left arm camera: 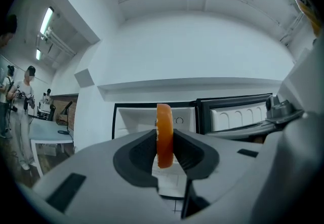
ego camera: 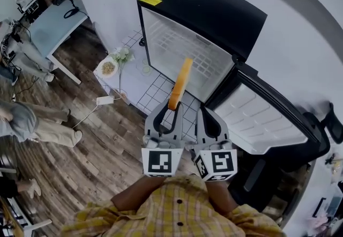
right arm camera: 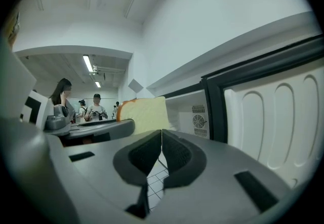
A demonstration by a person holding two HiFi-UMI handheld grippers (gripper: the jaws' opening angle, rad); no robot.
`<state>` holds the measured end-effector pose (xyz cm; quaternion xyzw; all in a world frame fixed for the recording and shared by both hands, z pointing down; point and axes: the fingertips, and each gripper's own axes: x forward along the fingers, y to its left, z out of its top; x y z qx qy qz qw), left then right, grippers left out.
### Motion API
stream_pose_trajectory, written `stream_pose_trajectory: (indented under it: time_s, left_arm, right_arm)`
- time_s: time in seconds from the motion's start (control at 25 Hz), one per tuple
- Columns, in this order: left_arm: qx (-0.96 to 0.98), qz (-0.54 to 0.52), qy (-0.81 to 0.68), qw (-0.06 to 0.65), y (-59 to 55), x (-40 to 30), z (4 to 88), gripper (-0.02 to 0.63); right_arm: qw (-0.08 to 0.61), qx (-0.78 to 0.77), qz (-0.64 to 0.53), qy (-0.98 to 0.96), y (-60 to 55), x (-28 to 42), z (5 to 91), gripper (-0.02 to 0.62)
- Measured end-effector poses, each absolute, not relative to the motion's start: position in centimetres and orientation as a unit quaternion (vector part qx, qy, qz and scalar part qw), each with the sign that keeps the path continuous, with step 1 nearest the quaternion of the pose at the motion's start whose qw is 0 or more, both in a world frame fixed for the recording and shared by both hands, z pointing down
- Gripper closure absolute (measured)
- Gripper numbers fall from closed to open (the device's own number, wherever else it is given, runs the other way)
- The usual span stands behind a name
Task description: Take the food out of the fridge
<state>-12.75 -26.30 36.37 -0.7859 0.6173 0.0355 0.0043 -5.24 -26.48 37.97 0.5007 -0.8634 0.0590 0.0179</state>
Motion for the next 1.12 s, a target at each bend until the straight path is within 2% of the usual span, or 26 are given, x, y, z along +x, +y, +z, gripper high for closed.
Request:
stream_pose_trajectory:
  time_s: [1.12]
  left_arm:
    - [-0.78, 0.03, 0.625, 0.024, -23.2, -13.1, 35.9, 0.512]
  right_arm:
    - [0.01, 0.491, 0.031, -0.871, -23.9, -6.2, 36.8, 0.588]
